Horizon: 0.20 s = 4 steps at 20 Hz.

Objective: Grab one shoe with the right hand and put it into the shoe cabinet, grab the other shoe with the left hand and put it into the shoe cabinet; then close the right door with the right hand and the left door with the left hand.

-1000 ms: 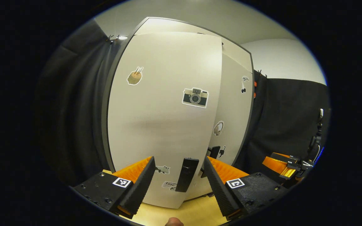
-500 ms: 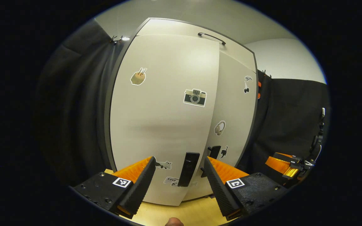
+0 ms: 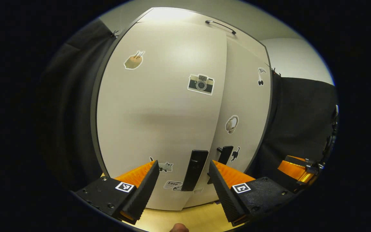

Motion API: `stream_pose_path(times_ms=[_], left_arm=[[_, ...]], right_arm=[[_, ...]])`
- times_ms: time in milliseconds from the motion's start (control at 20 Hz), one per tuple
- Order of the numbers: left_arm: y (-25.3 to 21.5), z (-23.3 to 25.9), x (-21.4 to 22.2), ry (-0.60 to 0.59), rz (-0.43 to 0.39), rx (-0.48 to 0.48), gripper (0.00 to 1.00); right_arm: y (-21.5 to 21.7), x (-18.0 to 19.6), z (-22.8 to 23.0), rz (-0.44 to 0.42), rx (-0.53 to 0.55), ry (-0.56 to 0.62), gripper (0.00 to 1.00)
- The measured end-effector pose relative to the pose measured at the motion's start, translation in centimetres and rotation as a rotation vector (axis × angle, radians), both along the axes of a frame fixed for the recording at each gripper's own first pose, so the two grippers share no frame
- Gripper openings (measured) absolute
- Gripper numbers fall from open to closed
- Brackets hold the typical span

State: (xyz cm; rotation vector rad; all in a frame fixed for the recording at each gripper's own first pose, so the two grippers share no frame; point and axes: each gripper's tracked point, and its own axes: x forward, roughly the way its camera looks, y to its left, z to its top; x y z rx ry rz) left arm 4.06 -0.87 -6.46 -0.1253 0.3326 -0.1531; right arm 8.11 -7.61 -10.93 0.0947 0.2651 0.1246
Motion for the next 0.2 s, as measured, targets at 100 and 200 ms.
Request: stream_pose_path(times_ms=[100, 200], left_arm=[[0.02, -0.32, 0.22, 0.008, -0.001, 0.001, 0.95], [0.1, -0.6, 0.41, 0.015, 0.003, 0.006, 0.95]], right_arm=[[-0.08, 0.45, -0.19, -0.004, 0.001, 0.001, 0.93], [-0.21, 0.78, -0.23, -0.006, 0.006, 0.001, 0.93]])
